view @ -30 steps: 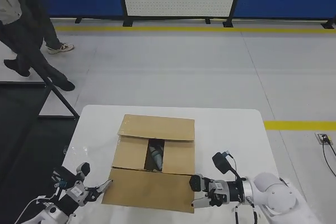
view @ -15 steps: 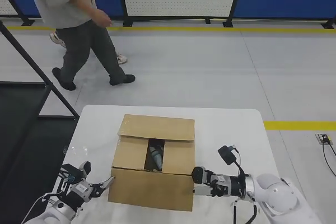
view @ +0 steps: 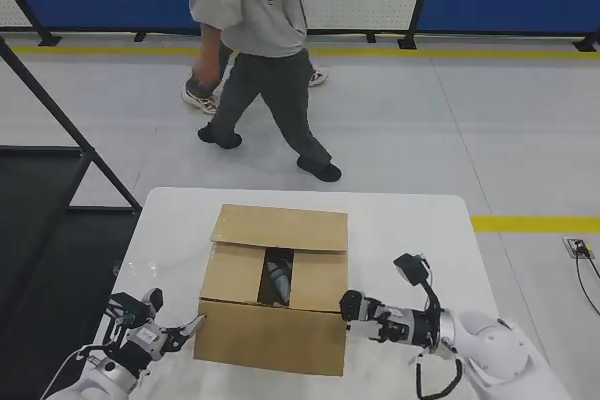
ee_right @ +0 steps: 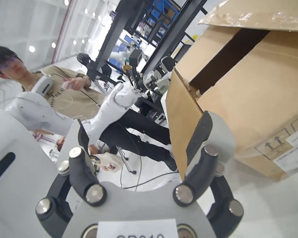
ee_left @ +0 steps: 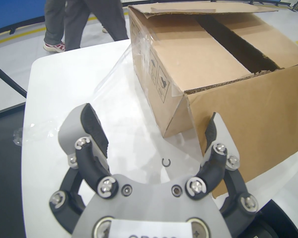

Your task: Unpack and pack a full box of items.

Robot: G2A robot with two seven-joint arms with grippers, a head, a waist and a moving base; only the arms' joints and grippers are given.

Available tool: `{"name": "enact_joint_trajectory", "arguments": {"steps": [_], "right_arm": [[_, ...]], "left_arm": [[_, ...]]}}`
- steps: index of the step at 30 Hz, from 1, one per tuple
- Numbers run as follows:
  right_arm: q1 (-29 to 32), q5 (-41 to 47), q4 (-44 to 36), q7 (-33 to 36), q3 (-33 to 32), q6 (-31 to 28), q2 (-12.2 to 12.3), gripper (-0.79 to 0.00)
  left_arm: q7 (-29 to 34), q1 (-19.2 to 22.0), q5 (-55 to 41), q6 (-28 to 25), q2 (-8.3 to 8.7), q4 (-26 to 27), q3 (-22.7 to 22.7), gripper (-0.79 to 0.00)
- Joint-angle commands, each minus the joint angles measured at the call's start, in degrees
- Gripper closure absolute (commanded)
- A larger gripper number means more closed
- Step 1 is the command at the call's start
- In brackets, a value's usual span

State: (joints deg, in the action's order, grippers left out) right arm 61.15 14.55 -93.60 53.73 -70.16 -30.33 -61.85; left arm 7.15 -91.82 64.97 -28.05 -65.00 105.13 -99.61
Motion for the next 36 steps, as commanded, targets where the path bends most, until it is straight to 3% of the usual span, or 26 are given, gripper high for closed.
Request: {"name": "enact_joint_trajectory", "arguments": {"steps": [1, 4, 15, 20, 27, 36], "right_arm": [[-1.9, 3.4, 1.1, -0.6, 1.3, 4.1, -0.4, -0.785], [-4.6, 8.5, 3.7, -0.8, 2.6, 11.0, -0.9, -0.785], [-4.3, 7.1, 1.9, -2.2, 3.0, 12.1, -0.9, -0.785], [-6.9, 8.8, 3.3, -9.7, 4.6, 21.8, -1.8, -0.785], [-11.4, 11.4, 6.7, -9.5, 6.1, 31.7, -2.5, -0.785], [-14.2, 12.2, 9.6, -13.0, 8.0, 35.2, -3.5, -0.785]], "left_arm": [[-0.3, -0.2, -0.1, -0.2, 0.04, 0.2, 0.0, -0.785], [-0.6, -0.5, -0.5, -0.3, 0.06, 0.4, -0.1, -0.785], [-0.6, -0.5, -0.5, -0.3, 0.06, 0.4, -0.1, -0.785], [-1.1, -0.8, -0.2, -0.3, 0.10, 0.8, 0.2, -0.785], [-1.8, -1.1, -0.2, -0.2, 0.18, 0.7, 0.2, -0.785], [-2.4, -1.2, -0.3, -0.2, 0.28, 0.6, 0.3, -0.785]]}}
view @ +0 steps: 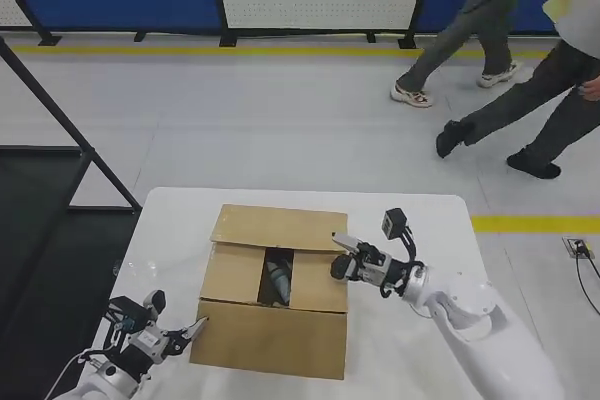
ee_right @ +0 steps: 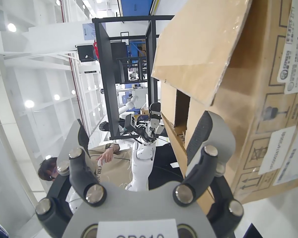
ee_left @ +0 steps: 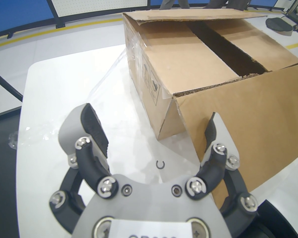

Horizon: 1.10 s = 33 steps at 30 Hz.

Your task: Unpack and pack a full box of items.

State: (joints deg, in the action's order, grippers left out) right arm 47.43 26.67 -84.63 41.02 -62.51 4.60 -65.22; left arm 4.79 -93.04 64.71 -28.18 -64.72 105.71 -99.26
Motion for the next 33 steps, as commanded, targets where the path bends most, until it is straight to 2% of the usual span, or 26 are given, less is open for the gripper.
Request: {"name": "enact_joint_trajectory", "arguments": {"steps": [1, 11, 22, 24, 33], "right_arm": [[-1.1, -0.1, 1.1, -0.9, 0.9, 0.6, -0.3, -0.785], [-4.8, 0.3, 3.4, -6.3, 3.0, -3.0, -2.1, -0.785], [-11.1, -3.7, 4.4, -16.6, 4.8, -4.5, -4.1, -0.785], [-12.8, -4.2, 5.5, -14.3, 6.1, -4.4, -4.6, -0.785], [-12.8, -4.2, 5.5, -14.3, 6.1, -4.4, -4.6, -0.785]], "left_arm": [[-0.1, -0.1, -0.1, -0.1, 0.03, 0.0, -0.1, -0.785], [-0.4, -0.4, -0.6, -0.3, 0.17, -0.2, -0.2, -0.785], [-0.3, -0.7, -1.0, -0.4, 0.30, -0.3, -0.2, -0.785], [-0.2, -0.8, -1.1, -0.4, 0.32, -0.3, -0.2, -0.785], [-0.2, -0.8, -1.4, -0.5, 0.34, -0.3, -0.3, -0.785]]}}
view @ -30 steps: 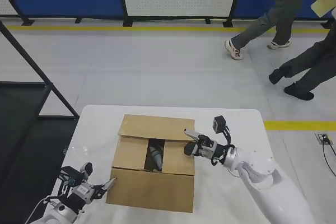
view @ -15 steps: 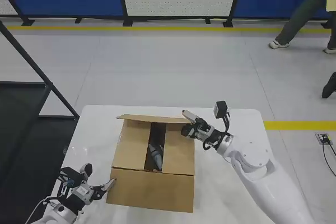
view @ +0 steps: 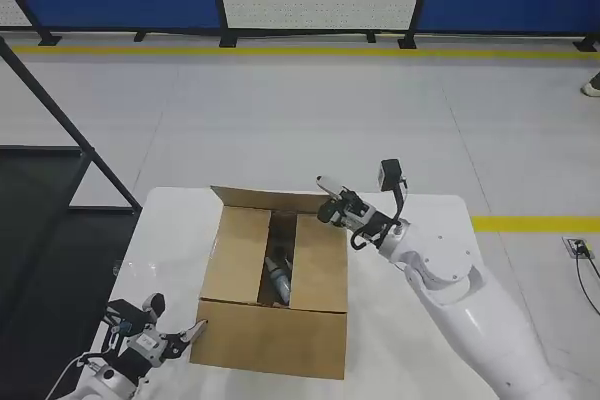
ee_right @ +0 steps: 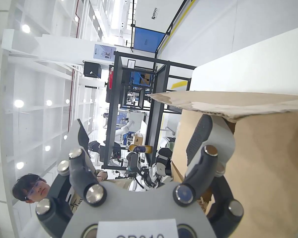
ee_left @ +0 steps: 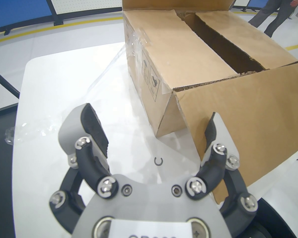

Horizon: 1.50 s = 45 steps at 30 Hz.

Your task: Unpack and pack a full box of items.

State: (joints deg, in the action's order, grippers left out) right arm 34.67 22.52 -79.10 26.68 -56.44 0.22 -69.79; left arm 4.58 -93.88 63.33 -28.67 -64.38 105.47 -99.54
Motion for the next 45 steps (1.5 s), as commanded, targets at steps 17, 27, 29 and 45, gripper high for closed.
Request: {"name": "enact_joint_trajectory", "arguments": {"steps": [17, 27, 29, 45], "right_arm": [[-12.0, 0.7, 15.8, -16.8, 9.1, 3.7, -6.8, -0.785], [-20.1, 2.8, 32.9, -17.9, 15.2, 4.0, -12.9, -0.785], [-21.1, 2.9, 35.6, -17.2, 16.0, 4.5, -13.9, -0.785], [-25.6, 0.5, 49.0, -14.2, 18.2, 6.3, -19.3, -0.785]], "left_arm": [[-1.2, -1.5, -1.0, 0.8, 0.01, 1.1, -0.3, -0.785], [-1.5, -2.3, 1.2, 0.8, 0.11, 0.5, 0.1, -0.785], [-1.3, -2.0, 2.9, 1.0, 0.17, 0.3, 0.3, -0.785], [-2.9, -1.1, 9.1, 1.6, 0.31, -0.7, 2.7, -0.785]]}}
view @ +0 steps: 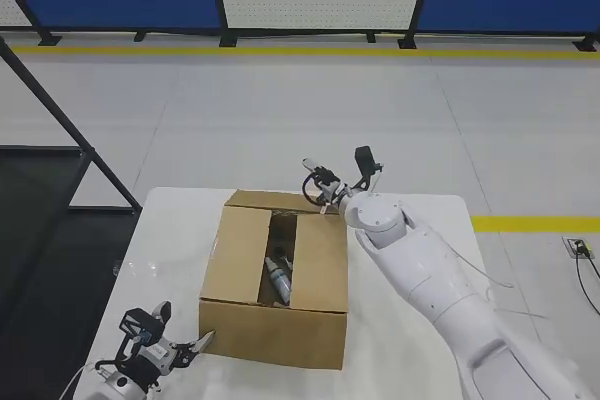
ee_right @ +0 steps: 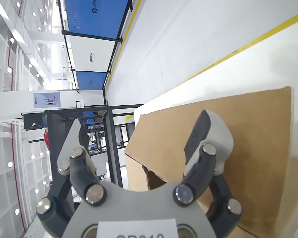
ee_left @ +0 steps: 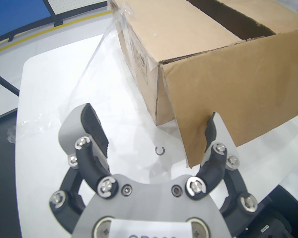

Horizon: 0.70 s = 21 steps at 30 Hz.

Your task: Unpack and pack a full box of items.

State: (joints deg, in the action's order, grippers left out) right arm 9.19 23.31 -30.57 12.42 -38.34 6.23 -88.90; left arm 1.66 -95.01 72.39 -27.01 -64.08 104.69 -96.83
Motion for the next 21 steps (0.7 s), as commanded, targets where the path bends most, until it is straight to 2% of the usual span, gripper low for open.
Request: {"name": "enact_joint_trajectory", "arguments": {"steps": [1, 8, 12, 15, 18, 21], "right_arm": [[-0.3, -0.5, 1.0, 0.3, 0.2, 0.6, -0.5, -0.785], [-1.5, -0.3, 4.3, 0.6, -0.8, 0.0, -2.0, -0.785], [-1.5, 1.1, 4.8, 0.5, -2.5, -4.2, -2.3, -0.785], [-1.2, 2.1, 4.0, 1.4, -3.9, -8.0, -2.3, -0.785], [-0.4, 2.9, 2.2, 7.0, -5.1, -12.0, -2.0, -0.785], [0.5, 3.2, 0.4, 16.5, -6.1, -14.9, -1.3, -0.785]], "left_arm": [[0.0, -0.1, 0.1, 0.0, 0.03, 0.2, 0.0, -0.785], [-0.3, -0.6, -1.4, 0.3, 0.06, 0.9, -0.7, -0.785], [-1.1, -1.0, -3.1, 1.2, 0.00, 1.5, -1.3, -0.785], [-1.3, -1.3, -7.7, 0.3, 0.01, 1.9, -3.0, -0.785], [-0.6, -1.5, -12.9, -0.4, 0.10, 2.0, -5.5, -0.785], [0.7, -0.9, -17.1, 1.1, 0.14, 1.4, -7.8, -0.785]]}}
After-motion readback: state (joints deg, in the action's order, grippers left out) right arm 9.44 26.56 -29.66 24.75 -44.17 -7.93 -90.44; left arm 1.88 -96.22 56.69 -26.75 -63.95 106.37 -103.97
